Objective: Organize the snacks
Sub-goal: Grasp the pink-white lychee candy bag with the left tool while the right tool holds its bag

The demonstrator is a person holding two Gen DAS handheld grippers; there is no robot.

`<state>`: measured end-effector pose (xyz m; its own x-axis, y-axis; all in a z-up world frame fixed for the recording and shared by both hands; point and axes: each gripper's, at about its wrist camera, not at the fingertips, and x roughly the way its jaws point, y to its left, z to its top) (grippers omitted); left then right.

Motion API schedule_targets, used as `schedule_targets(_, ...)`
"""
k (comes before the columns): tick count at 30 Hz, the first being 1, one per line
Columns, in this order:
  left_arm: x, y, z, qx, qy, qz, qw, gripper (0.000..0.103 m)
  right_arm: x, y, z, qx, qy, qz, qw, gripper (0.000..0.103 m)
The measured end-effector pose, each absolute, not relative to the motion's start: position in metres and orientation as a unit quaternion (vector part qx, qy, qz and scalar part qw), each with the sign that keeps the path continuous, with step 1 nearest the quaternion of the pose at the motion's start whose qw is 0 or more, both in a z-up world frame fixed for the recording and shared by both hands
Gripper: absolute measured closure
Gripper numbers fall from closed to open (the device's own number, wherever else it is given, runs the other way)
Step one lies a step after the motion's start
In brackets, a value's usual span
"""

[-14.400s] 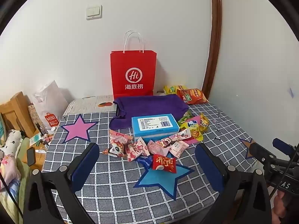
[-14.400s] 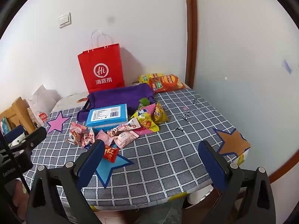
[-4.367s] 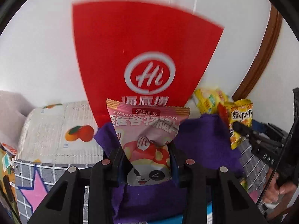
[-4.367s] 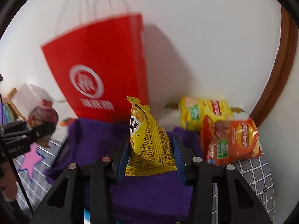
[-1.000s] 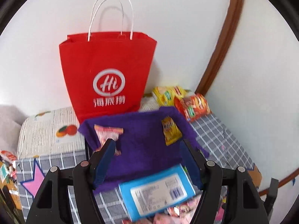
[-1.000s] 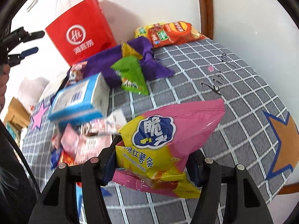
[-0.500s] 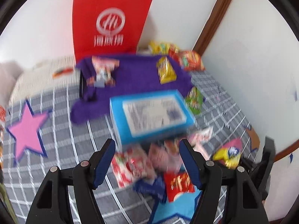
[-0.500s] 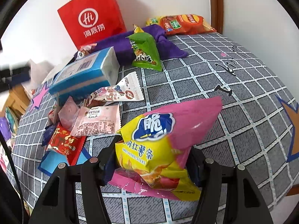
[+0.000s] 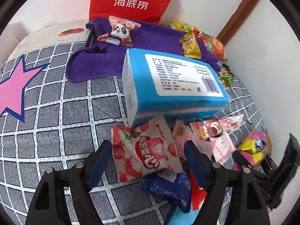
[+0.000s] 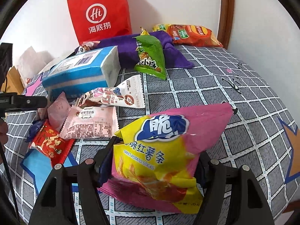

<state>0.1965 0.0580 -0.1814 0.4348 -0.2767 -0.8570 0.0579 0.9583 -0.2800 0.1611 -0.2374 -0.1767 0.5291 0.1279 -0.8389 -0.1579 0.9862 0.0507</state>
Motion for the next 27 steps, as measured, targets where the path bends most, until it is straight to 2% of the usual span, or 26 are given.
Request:
schedule_targets(6,0.193,0.057,-0.187,-0.103,0.495,-0.097,0.857,0.017,0.159,-0.241,-0.177,-0.004,0.475,0.092,0.875,0.031)
schedule_targets(10,0.189,0.05,-0.19,-0.077,0.482,-0.102,0.867,0.009,0.16,-0.238,-0.177,-0.013,0.477,0.096,0.874,0.026)
schedule_targets(14,0.182,0.043,-0.193,-0.045,0.466,-0.08,0.88,0.009,0.16,-0.237,-0.177,-0.009,0.48,0.103,0.871,0.016)
schedule_targets(16,0.178,0.044,-0.193,-0.037,0.46,-0.069,0.884,0.01,0.159,-0.238,-0.176,-0.009,0.486,0.101,0.868,0.016)
schedule_targets(21,0.173,0.059,-0.19,-0.061,0.448,-0.057,0.89,0.031,0.162,-0.244,-0.175,-0.012,0.497,0.083,0.863,0.016)
schedule_targets(27,0.172,0.064,-0.191,-0.077,0.443,-0.055,0.892,0.038,0.161,-0.242,-0.178,-0.02,0.486,0.072,0.871,0.016)
